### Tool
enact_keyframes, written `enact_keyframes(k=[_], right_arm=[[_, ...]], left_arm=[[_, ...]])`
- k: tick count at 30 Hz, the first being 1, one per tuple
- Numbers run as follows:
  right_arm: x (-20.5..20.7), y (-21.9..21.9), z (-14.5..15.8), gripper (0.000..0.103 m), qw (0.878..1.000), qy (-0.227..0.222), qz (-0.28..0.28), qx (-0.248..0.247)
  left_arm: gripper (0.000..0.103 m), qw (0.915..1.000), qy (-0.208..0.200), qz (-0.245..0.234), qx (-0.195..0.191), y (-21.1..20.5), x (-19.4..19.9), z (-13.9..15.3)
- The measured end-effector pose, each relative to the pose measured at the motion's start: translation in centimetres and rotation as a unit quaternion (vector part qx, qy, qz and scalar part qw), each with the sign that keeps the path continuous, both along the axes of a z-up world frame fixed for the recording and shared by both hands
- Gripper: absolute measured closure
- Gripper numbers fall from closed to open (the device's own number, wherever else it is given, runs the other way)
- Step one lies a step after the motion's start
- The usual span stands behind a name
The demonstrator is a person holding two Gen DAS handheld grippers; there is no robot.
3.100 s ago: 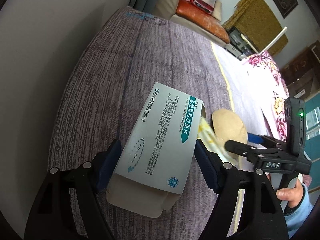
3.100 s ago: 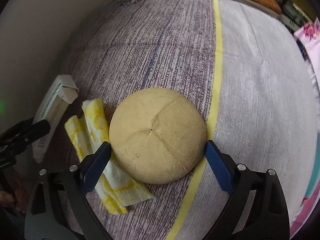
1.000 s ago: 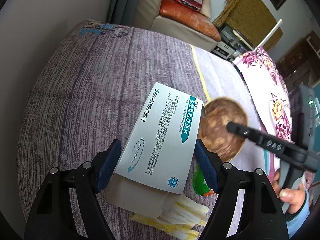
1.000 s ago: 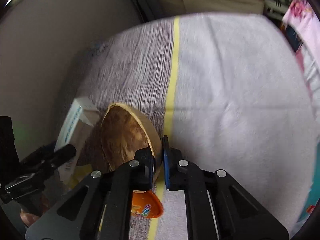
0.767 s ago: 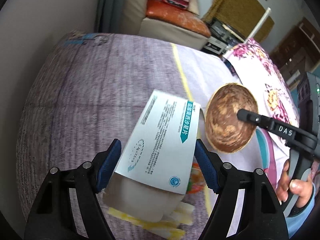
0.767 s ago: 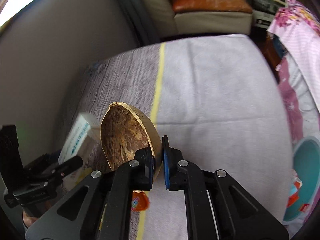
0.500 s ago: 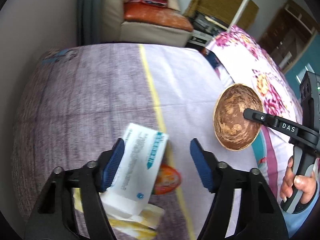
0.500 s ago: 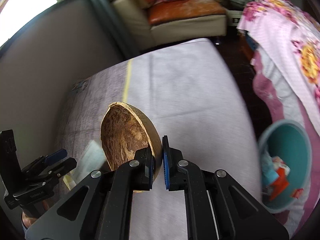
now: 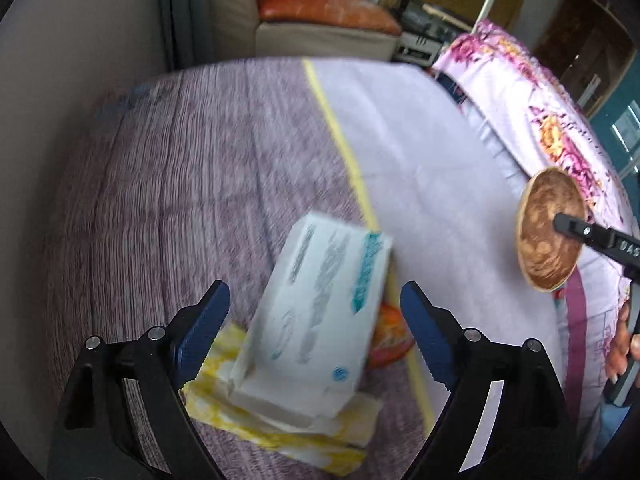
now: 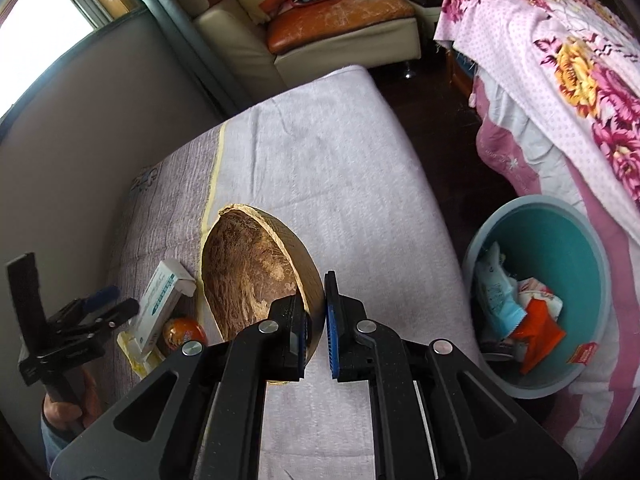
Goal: Collect trash
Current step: 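Lift the medicine box and coconut shell and carry them over the teal bucket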
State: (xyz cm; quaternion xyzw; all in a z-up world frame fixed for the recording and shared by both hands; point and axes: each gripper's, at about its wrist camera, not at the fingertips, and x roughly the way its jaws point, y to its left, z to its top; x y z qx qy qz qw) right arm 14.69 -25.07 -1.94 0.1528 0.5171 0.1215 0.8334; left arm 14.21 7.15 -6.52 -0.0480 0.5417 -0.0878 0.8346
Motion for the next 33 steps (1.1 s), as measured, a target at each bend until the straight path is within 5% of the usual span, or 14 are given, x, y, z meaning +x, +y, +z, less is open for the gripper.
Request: enact_keyframes(k=[10, 11, 12, 23, 33], right_arm=[[0.1, 2.2, -0.5, 0.095, 1.000, 0.013, 0.019, -0.009], [0.1, 2.4, -0.5, 0.095, 1.000, 0.014, 0.020, -0.011], [0.1, 2.6, -0.6, 0.095, 1.000, 0.015, 0.020, -0.012], [0.3, 2.4, -0.8, 0.095, 1.000, 0.015, 0.019, -0.004], [-1.0, -4.0, -0.2, 0.095, 0.999, -0.004, -0.039, 0.016]], left_arm=[[0.016, 0.9982, 0.039, -0.038, -0.025, -0.1, 0.5, -3.6], [0.025, 0.9983, 0.036, -0.037, -0.029, -0.2, 0.6, -3.5], [0.034, 0.9982, 0.031, -0.036, -0.037, -0.1, 0.9, -3.4], [0.035, 0.9996, -0.017, -0.022, 0.004, -1.4, 0.0, 0.4], [0.035, 0.9941, -0.030, -0.104, 0.012, -12.1, 0.7, 2.8]])
